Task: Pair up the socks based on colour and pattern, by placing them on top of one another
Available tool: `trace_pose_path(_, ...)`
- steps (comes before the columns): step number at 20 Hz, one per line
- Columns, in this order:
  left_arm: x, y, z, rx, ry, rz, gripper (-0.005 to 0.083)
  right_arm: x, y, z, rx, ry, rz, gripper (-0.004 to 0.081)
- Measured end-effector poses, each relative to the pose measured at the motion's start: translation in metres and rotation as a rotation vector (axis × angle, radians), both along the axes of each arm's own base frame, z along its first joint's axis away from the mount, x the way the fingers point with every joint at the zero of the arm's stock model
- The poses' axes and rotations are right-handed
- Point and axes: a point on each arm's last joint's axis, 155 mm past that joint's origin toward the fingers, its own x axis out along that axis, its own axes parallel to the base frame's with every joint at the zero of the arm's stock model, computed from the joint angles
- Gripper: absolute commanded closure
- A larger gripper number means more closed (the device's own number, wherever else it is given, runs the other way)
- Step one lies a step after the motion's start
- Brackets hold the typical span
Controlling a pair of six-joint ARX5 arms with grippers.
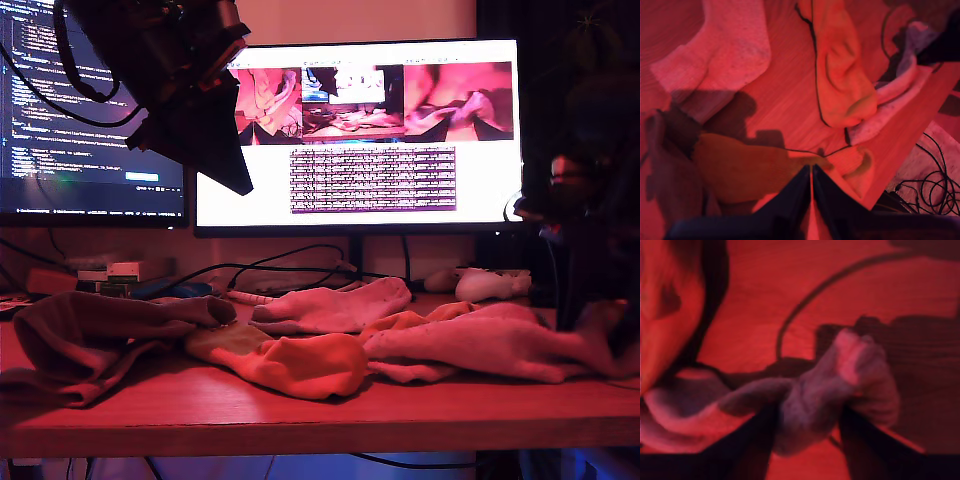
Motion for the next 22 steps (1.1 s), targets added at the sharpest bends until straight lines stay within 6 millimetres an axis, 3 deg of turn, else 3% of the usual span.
trace_pose_path(6, 0.000, 0.000, 0.000, 0.000, 0.000, 0.000, 0.0793, 0.047, -0.007, 0.043, -0.169, -0.226, 0.290, 0.0781)
trace_pose_path(7, 0.000, 0.000, 0.000, 0.000, 0.000, 0.000, 0.0793, 0.052, -0.008, 0.049, -0.219, -0.263, 0.403, 0.0781)
trace_pose_path(12, 0.000, 0.000, 0.000, -0.001, -0.002, 0.000, 0.0793, 0.075, -0.020, 0.063, -0.413, -0.343, 0.678, 0.0781)
trace_pose_path(15, 0.002, -0.002, 0.002, -0.008, -0.009, -0.002, 0.0793, 0.092, -0.027, 0.053, -0.515, -0.350, 0.833, 0.0781)
trace_pose_path(19, 0.001, -0.003, 0.003, -0.018, -0.005, -0.008, 0.0793, 0.107, -0.034, 0.014, -0.589, -0.287, 0.913, 0.0781)
trace_pose_path(22, 0.001, -0.004, 0.003, -0.021, -0.009, -0.009, 0.0793, 0.119, -0.020, 0.007, -0.599, -0.330, 0.920, 0.0781)
